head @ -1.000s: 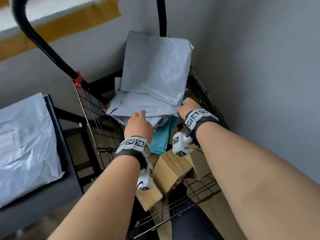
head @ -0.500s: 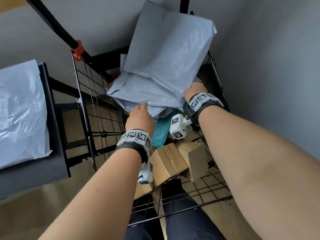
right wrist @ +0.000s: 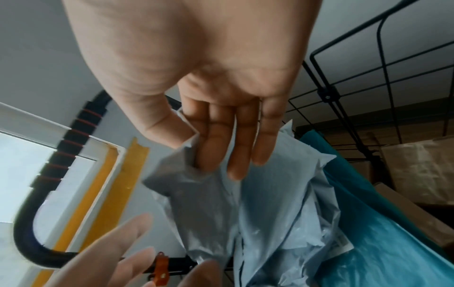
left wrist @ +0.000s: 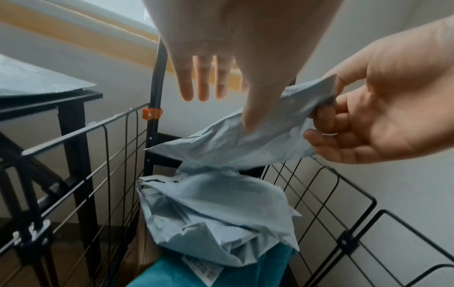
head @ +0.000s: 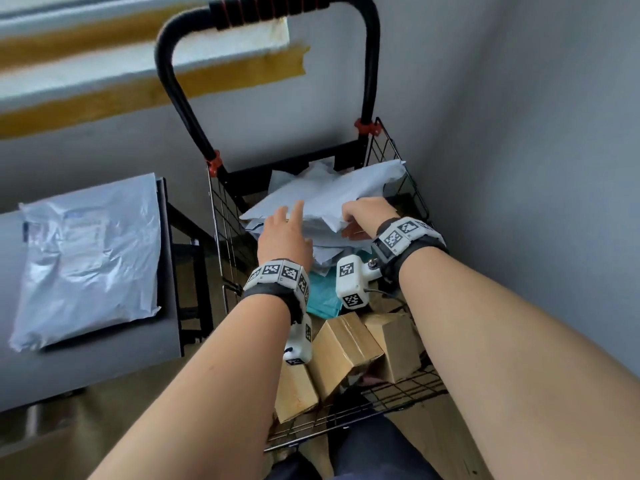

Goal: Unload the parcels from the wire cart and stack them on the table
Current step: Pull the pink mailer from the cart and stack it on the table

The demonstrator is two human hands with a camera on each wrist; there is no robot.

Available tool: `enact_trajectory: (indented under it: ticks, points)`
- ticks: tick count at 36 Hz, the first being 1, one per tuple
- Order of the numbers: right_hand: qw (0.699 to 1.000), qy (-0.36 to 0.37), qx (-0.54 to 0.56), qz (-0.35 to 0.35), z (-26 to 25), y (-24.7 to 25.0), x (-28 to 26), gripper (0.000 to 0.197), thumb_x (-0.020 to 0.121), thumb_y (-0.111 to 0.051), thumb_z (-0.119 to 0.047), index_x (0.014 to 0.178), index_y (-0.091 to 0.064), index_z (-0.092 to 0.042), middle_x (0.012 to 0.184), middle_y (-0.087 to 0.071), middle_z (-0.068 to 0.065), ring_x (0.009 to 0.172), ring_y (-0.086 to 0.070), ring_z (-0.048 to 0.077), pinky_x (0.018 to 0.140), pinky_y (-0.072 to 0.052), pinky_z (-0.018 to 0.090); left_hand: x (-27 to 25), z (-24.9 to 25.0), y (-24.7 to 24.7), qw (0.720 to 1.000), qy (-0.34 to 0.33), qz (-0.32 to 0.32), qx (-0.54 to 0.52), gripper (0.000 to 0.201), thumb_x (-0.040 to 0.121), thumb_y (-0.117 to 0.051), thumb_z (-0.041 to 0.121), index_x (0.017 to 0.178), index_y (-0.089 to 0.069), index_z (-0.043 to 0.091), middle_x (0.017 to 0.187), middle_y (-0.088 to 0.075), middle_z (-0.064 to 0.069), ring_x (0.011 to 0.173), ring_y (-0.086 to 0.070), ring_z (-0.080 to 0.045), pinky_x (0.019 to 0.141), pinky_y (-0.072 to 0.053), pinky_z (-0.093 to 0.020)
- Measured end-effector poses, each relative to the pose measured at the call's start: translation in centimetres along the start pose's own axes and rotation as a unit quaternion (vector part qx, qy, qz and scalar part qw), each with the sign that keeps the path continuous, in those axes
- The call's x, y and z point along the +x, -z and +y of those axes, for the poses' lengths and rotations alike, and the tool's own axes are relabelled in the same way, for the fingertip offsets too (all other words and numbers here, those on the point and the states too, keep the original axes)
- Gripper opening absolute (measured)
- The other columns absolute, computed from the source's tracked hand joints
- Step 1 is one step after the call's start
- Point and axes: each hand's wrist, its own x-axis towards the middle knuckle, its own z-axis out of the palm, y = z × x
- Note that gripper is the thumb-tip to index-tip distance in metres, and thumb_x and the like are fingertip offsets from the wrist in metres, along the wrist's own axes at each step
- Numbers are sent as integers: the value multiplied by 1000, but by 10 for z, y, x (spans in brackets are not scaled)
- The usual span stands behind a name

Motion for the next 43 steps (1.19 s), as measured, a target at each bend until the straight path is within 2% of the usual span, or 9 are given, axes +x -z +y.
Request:
enact_trajectory:
  ticks: [5,13,16,19,23,27,32,37,43]
  points:
    - [998,-2,54,-11,-23,-19,-47,15,82,-39,4,73,-51,1,65,-60,19,70,-60,32,88,-52,43,-17,-13,33,997,-52,32,43,45,90,-54,19,134,-50,25,141,-42,-3,130,-34,-26,102,-38,-36]
    - [979,114,88,141,-31,-37,-95,35,92,-44,-38,76,-63,-15,73,-67,9,58,-62,24,63,-52,32,-51,-28,95,994,-48,95,21,21,85,-43,4,101,-54,9,106,-62,-11,102,-54,-34,79,-40,-38]
    - [956,159,-6,248,-29,-41,-113,14,86,-51,-20,97,-59,-21,103,-61,2,87,-59,23,80,-48,31,-65,-38,116,992,-50,113,13,18,84,-38,0,93,-47,13,102,-63,-13,98,-57,-35,76,-37,-36]
    - [915,209,-144,315,-28,-49,-131,60,77,-55,-9,134,-45,-23,136,-45,4,124,-42,25,101,-38,33,-78,-49,133,989,-66,133,0,16,86,-38,0,87,-39,16,98,-63,-14,95,-56,-35,74,-31,-34]
    - [870,256,-256,334,-34,-66,-153,74,73,-57,-11,142,-38,-32,146,-38,-4,134,-33,23,110,-30,40,-95,-62,151,982,-97,160,6,13,86,-43,7,86,-37,18,97,-63,-11,92,-56,-33,80,-31,-34]
    - [894,216,-262,292,-35,-86,-166,39,75,-54,-22,110,-56,-41,115,-62,-6,114,-51,26,101,-37,40,-109,-73,163,975,-112,192,5,13,86,-44,7,88,-39,19,98,-63,-10,93,-55,-33,80,-31,-33]
    - [932,241,-152,226,-34,-105,-181,16,82,-52,-10,68,-46,-17,66,-55,0,70,-53,26,63,-38,30,-122,-93,167,962,-107,251,-20,16,87,-42,5,97,-51,15,103,-60,-8,99,-52,-30,90,-32,-34]
    - [930,264,-67,247,-34,-122,-193,6,86,-52,-6,82,-56,-9,79,-61,10,75,-56,30,63,-40,32,-135,-112,163,947,-47,313,-62,39,95,-46,23,133,-41,15,135,-44,-6,125,-38,-25,108,-28,-35]
    - [942,224,56,243,-43,-137,-201,18,89,-58,-9,102,-59,4,97,-64,19,80,-56,29,53,-33,25,-159,-141,154,964,85,250,-26,40,97,-41,31,130,-38,10,133,-41,-11,124,-39,-28,107,-30,-42]
